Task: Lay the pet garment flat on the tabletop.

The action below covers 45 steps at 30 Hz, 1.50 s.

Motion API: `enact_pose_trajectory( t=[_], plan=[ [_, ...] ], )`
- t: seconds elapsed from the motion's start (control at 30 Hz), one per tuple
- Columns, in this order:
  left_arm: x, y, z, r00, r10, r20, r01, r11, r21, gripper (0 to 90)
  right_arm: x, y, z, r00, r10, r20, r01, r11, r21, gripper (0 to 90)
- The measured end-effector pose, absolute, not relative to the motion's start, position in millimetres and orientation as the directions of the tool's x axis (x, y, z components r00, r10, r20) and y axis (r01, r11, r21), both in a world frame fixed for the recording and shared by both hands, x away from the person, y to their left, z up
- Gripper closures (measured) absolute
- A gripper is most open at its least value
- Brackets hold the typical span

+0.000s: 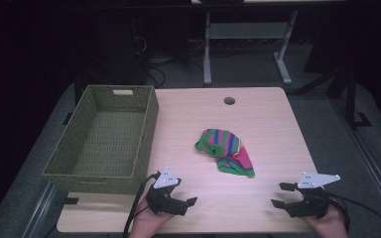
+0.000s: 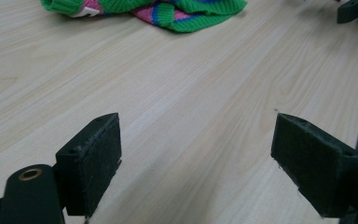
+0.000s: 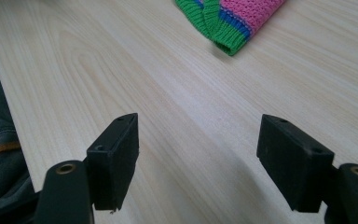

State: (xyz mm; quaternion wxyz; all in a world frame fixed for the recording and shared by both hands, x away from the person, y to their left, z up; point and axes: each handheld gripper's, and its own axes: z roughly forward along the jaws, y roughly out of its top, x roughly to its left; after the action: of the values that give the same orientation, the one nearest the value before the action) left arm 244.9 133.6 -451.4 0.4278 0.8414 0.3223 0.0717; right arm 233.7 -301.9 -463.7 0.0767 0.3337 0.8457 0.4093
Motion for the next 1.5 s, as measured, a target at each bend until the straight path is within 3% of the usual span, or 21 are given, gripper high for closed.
enact_pose_trajectory(
  t=[0.57,1.5],
  plan=[
    [248,137,-453,0.780,0.595,-0.194,0.496,-0.398,0.772,15.6,239,-287,-455,-0.798,0.594,0.095,0.451,0.485,0.749,28.5],
    [250,145,-451,0.773,0.603,-0.196,0.496,-0.383,0.779,15.5,298,-262,-418,-0.829,0.549,0.106,0.445,0.533,0.720,28.7]
  ],
)
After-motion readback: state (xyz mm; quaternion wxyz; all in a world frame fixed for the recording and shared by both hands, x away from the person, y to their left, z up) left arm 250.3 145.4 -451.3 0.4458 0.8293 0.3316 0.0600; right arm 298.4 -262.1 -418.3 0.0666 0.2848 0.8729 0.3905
